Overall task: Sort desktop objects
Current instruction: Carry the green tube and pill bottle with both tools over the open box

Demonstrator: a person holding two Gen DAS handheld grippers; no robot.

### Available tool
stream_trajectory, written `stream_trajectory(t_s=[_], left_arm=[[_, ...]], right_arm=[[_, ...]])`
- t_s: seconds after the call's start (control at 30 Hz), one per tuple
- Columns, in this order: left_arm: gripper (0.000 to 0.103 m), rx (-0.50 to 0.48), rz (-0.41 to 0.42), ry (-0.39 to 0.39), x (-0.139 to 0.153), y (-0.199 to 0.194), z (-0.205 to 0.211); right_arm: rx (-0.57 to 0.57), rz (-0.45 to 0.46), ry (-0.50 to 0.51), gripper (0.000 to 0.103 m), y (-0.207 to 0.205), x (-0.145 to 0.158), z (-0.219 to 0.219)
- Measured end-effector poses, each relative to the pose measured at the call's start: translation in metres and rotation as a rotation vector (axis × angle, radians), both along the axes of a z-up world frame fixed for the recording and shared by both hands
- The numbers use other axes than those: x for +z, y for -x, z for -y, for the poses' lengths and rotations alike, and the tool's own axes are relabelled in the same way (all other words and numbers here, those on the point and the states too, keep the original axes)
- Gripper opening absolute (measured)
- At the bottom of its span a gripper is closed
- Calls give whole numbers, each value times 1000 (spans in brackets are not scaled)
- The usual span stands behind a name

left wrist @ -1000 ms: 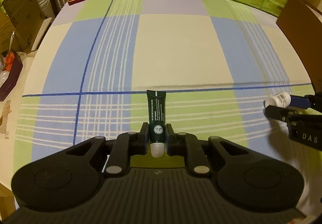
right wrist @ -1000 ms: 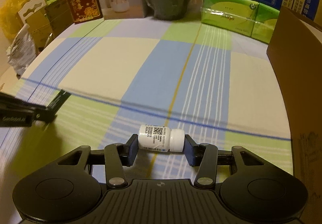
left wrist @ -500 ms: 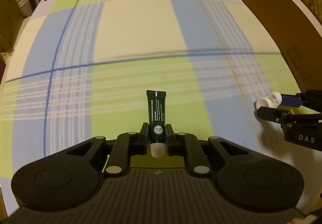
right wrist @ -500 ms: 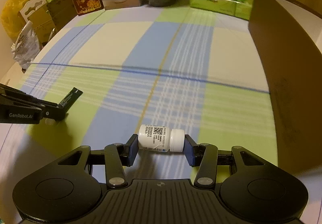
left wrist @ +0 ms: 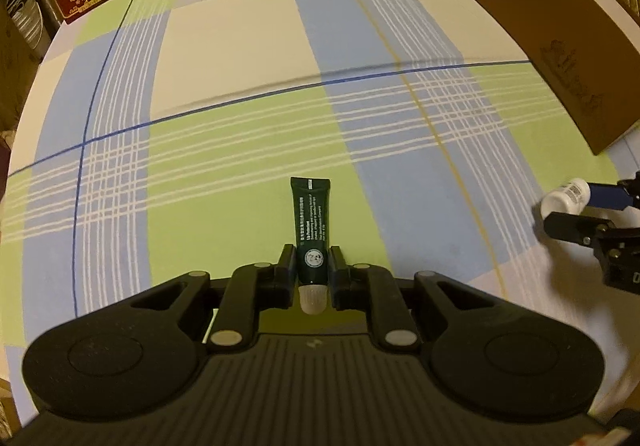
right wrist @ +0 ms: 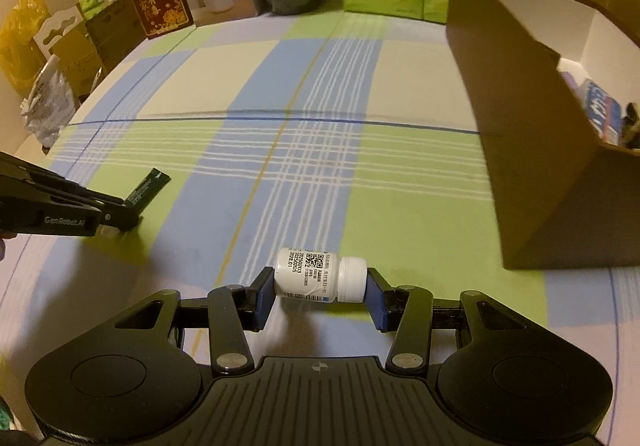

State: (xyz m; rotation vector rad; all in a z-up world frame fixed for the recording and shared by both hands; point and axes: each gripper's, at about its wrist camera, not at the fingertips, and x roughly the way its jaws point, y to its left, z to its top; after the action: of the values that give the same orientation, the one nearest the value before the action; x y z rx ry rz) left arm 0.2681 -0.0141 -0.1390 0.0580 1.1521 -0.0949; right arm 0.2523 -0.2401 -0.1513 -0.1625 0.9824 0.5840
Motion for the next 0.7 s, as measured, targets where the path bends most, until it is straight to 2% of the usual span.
stream_trajectory(t_s=[0.3, 0.7], left_arm=[[12, -38, 29, 34, 16, 19, 28], [12, -138, 151, 150, 79, 40, 79]], right_arm=[[-11, 19, -44, 45, 15, 16, 32], [-35, 88, -123, 45, 26, 55, 82]])
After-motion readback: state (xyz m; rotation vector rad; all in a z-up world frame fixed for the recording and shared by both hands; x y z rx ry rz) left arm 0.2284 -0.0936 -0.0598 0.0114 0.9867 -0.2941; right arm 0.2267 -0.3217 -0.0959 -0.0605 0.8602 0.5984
